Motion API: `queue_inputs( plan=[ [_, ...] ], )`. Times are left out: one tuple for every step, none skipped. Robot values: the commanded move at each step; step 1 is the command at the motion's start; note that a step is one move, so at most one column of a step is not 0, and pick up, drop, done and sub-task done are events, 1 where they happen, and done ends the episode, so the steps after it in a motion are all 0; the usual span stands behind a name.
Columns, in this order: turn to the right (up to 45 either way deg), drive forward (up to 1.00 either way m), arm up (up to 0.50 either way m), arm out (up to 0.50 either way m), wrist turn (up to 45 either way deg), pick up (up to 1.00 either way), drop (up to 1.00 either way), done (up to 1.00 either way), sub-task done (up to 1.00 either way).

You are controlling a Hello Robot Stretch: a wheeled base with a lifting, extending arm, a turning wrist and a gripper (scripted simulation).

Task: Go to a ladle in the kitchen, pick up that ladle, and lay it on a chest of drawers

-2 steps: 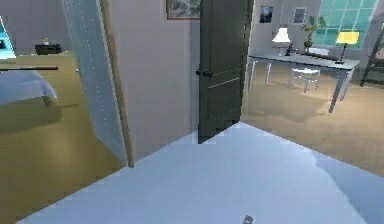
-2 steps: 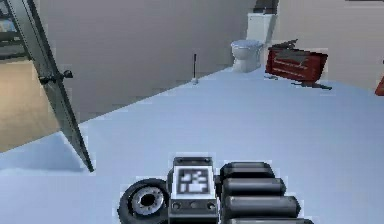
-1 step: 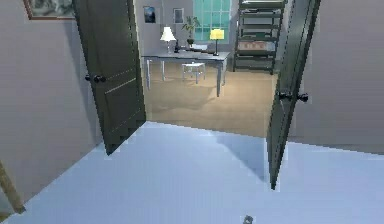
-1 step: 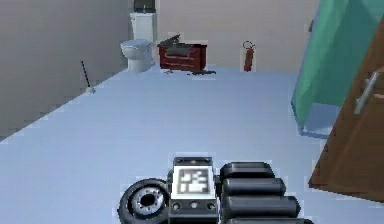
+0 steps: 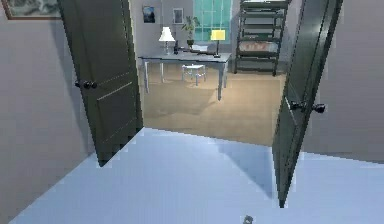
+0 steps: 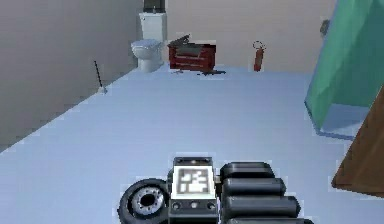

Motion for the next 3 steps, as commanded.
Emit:
queue_inputs(
  plan=[
    [0.0,1.00,0.00,0.00,0.0,0.00,0.00,0.00,0.00],
    [0.0,0.70,0.00,0.00,0.0,0.00,0.00,0.00,0.00],
    [42.0,0.00,0.00,0.00,0.0,0.00,0.00,0.00,0.00]
  ],
)
